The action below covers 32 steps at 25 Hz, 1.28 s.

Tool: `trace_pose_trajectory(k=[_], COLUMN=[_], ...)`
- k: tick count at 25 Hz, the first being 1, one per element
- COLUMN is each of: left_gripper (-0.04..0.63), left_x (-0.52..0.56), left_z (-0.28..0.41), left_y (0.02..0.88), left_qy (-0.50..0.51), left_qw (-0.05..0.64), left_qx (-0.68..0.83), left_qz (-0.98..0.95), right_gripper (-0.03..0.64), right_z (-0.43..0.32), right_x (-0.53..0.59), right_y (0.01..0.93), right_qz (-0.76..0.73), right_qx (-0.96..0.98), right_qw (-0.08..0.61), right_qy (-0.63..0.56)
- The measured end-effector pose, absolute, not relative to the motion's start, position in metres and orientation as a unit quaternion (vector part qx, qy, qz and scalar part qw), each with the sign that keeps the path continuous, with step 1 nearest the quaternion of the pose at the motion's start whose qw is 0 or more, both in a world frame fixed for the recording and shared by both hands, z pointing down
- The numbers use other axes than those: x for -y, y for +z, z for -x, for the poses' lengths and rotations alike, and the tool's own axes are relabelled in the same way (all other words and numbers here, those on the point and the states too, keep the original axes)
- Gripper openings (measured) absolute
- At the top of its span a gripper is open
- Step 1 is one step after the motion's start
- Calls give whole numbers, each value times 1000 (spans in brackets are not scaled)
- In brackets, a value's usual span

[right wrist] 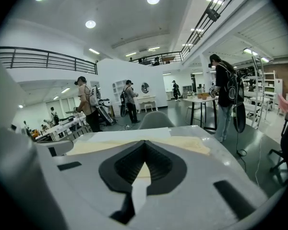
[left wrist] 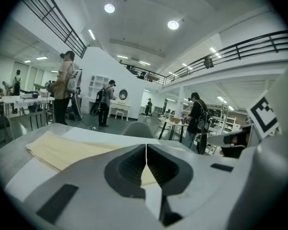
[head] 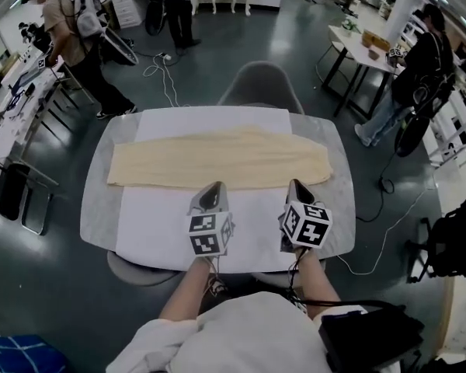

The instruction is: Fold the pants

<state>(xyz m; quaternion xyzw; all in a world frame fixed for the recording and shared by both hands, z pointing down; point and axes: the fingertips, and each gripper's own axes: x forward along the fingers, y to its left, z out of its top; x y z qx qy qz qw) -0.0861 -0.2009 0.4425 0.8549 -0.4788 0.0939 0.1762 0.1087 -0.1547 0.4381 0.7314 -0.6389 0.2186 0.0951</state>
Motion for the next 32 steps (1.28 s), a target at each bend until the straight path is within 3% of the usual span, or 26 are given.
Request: trace_pose_trajectory(k=[18,27,32], left_gripper=[11,12,32], left_x=[157,165,176], left_z=[-195,-269,-310], left_y=[513,546,573], left_qy=[176,211,256], left_qw=[180,202,168], left_qx=[284,212,160], left_qz=[-925,-933,-938], right_gripper=[-8,-8,-8], right_z=[-341,-380,-394], right_x=[41,58,70], right_y=[502,535,566], right_qz=[-831,-818,-809], right_qx=[474,482,486], right_qw=[86,94,99], right_qy=[278,299,316])
